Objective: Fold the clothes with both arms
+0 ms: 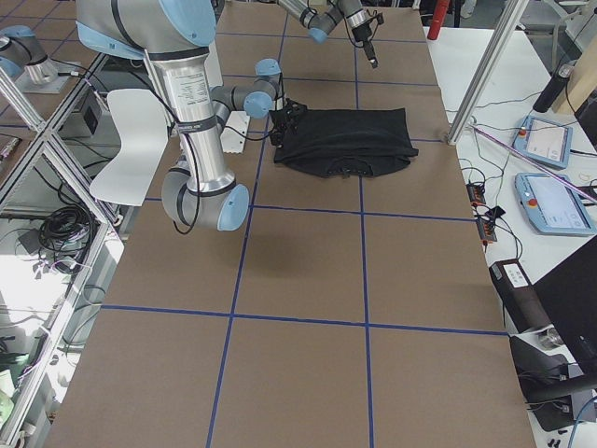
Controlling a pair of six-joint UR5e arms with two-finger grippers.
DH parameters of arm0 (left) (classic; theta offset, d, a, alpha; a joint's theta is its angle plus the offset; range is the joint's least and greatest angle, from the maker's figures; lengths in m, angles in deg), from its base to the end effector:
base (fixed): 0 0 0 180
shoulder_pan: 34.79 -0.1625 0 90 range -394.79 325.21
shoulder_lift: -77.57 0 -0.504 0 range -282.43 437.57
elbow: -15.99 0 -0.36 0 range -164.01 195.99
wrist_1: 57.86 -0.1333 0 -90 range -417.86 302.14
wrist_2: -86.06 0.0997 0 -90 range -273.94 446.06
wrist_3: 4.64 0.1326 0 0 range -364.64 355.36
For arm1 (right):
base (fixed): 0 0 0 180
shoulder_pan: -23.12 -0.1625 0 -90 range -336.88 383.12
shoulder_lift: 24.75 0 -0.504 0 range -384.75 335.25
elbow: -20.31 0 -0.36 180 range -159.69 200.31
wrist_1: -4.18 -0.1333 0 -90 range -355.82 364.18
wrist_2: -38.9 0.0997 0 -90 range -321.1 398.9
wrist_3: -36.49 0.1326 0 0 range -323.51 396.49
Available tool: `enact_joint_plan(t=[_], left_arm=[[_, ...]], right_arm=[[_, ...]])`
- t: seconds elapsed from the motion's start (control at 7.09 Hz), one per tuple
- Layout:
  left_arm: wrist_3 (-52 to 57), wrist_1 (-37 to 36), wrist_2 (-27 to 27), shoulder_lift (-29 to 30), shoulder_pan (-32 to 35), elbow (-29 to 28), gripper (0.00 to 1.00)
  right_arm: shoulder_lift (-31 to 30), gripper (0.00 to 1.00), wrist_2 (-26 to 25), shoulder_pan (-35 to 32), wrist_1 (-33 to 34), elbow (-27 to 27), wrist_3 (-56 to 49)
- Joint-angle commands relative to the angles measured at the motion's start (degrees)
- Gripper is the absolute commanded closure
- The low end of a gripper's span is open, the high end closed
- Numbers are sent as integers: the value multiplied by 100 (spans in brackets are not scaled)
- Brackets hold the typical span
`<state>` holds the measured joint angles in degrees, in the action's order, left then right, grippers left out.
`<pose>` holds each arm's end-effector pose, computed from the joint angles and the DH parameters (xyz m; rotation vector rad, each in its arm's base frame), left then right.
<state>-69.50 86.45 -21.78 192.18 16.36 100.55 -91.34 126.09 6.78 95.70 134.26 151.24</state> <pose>0.3665 -0.6027 0.4428 0.5750 1.1648 -0.1888 -0.5447 -0.3054 0.3809 -0.0127 -0.8188 0.6973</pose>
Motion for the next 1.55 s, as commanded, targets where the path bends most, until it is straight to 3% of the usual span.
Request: enact_joint_plan(t=[0.0, 1.13, 1.27, 1.41], left_arm=[[-17, 0, 0, 0, 0, 16, 32], [-9, 35, -18, 0, 0, -2, 32], [-9, 35, -18, 0, 0, -2, 32], [0, 44, -18, 0, 0, -2, 32]], right_arm=[[-12, 3, -236, 16, -372, -441, 585], [-180, 19, -228, 227, -390, -549, 593], [-179, 30, -228, 227, -398, -566, 585], [-162, 56, -228, 201, -399, -558, 585]])
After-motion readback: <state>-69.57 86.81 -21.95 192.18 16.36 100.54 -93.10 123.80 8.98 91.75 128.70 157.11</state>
